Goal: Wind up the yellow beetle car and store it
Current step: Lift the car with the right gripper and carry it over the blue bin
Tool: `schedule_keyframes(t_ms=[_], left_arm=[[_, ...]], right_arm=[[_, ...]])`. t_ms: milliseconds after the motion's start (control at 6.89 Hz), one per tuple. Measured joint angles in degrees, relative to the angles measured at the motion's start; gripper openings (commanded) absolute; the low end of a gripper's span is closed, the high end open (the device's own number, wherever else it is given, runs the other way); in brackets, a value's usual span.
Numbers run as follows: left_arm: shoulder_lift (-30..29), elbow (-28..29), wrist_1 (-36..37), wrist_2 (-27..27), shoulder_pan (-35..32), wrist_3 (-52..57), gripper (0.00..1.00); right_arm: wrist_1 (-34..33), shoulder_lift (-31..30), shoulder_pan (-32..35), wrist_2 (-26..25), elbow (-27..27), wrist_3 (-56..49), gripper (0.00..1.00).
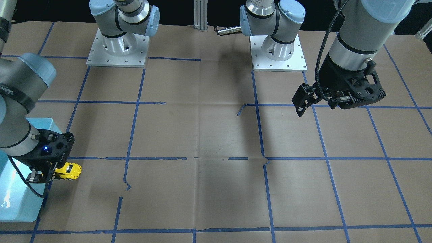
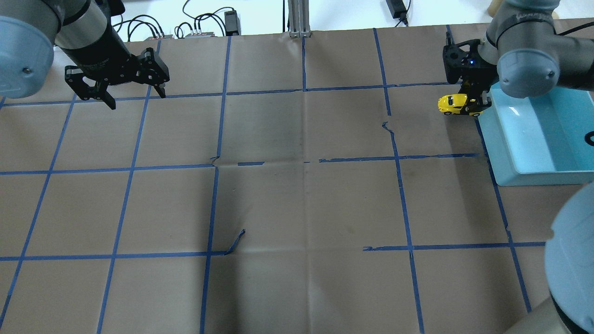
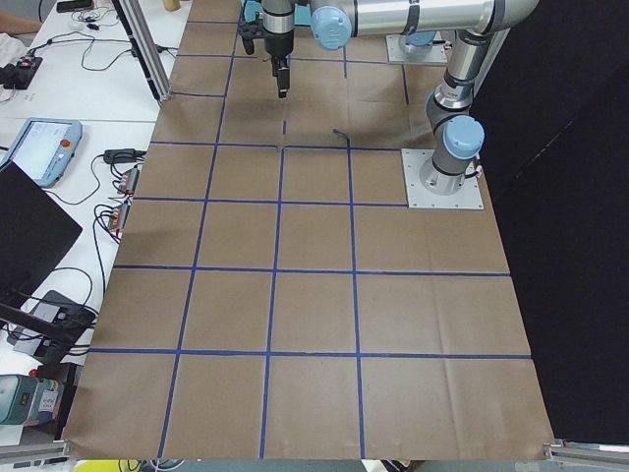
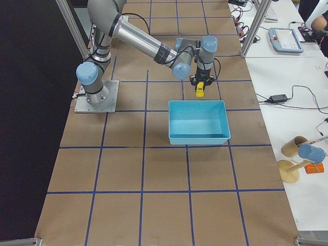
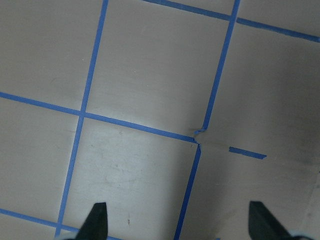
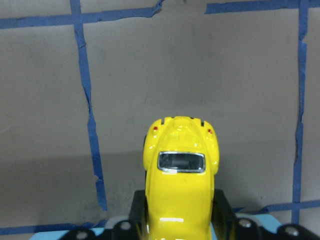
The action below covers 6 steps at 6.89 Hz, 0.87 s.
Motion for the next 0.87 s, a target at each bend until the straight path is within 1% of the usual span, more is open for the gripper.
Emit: schedule_keyframes(t_ms=[145,435,580,870], left_arm=[[0.15,0.13,-0.15,0.14,0.00,0.28,0.99],[0.34,0.11,-0.44,0.19,0.00,0.36,0.99],[0.49,0.15,-0.71,0.18,-0.01,0.39,0.99],[0.62,-0.19,-0.94,0.12,-0.07,0.41,0.99]], right_arm=[[1.52,-2.64,-0.57,0.09,0.09,4.79,0.08],[3.48,-5.26,-3.64,0.13,0.15,21.93,0.08],[3.54,-5.40,-5.42,0.08,0.16,32.09,0.08],[3.46,-4.66,-10.45,0.10,-0.32,48.87,0.09]])
